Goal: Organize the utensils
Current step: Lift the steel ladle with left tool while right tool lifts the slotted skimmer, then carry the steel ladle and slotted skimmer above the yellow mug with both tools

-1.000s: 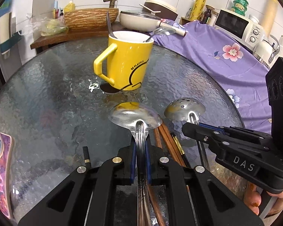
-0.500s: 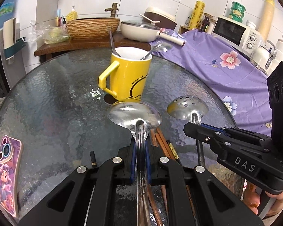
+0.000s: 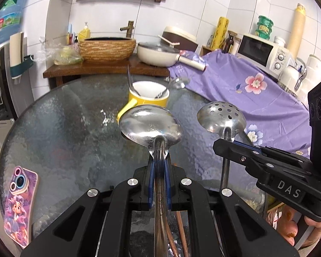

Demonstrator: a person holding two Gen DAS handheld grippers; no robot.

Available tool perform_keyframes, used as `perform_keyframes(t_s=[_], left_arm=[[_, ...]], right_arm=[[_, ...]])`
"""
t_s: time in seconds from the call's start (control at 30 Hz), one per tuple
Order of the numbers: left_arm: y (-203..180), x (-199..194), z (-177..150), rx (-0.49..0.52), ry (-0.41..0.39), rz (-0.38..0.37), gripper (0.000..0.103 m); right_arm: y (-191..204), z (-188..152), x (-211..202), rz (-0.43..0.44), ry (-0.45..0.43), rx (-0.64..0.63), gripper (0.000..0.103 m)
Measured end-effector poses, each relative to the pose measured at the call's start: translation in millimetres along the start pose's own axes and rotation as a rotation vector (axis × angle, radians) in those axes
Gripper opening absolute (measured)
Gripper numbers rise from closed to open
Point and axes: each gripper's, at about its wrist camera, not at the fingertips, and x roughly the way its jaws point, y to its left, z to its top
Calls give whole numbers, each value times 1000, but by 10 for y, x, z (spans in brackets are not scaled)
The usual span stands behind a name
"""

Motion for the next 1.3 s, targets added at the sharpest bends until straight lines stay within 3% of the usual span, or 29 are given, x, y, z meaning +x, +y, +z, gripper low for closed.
perform_keyframes(t_s=[0.43,0.63,0.77,1.13,1.3], left_arm=[[8,-266,236,12,-94,-2,8],[-50,-365,463,28,-189,5,8],[-61,-361,615,34,-235,12,8],[3,-284,1081,10,-270,-13,8],[35,-226,1320,2,-326,12,8]], right_arm=[[167,313,-215,-22,-69,-75,7],[183,558,-265,-50,-109,-105,7],[159,737,-263,-56,-122,-106,7],[96,1221,-217,-73,-171,-102,6],[80,1469,-131,-89,-189,-104,6]])
